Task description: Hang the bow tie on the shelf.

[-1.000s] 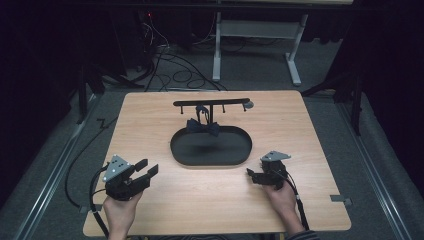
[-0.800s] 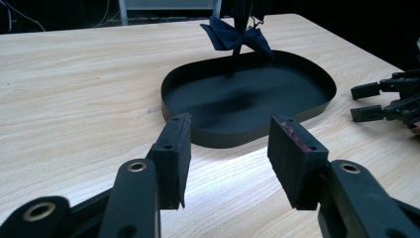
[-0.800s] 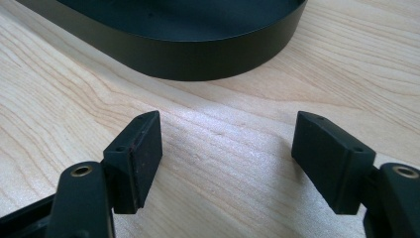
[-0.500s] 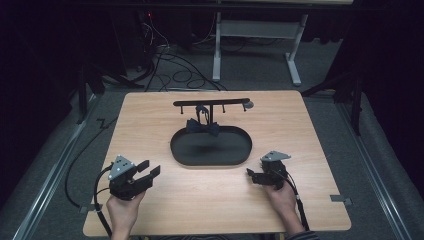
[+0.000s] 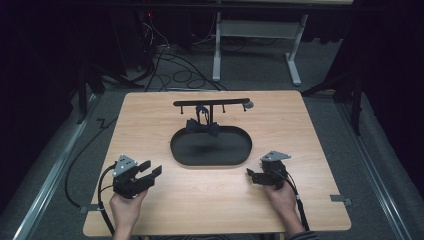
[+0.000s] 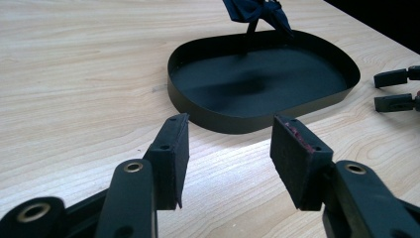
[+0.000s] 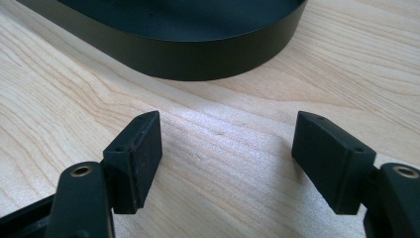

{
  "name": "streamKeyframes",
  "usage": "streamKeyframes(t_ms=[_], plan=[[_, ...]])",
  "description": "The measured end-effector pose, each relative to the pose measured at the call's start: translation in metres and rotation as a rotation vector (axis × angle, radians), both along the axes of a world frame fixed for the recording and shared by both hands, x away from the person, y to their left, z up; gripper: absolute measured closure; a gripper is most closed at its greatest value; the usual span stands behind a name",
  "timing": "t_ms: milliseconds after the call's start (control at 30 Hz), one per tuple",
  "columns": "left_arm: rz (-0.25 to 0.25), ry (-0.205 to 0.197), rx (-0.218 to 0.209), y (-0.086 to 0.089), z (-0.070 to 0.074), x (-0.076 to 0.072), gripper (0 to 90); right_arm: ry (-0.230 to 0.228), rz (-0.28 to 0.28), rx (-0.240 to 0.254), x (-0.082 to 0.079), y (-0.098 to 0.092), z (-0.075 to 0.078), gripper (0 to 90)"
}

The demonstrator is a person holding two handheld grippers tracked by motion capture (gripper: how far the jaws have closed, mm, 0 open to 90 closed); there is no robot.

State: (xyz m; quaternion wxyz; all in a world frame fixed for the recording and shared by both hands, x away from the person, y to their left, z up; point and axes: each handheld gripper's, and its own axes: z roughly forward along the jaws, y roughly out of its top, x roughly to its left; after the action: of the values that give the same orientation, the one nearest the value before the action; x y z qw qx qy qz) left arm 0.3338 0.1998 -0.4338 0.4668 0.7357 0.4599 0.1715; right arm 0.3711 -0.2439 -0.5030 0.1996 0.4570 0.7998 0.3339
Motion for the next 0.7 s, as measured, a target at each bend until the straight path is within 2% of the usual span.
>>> streamKeyframes(t_ms=[700], plan=[[-0.001,0.046,0.009,-0.010,-0.021,0.013,48.7,0.000,0.000,0.000,0.000,0.000,0.000,29.1]])
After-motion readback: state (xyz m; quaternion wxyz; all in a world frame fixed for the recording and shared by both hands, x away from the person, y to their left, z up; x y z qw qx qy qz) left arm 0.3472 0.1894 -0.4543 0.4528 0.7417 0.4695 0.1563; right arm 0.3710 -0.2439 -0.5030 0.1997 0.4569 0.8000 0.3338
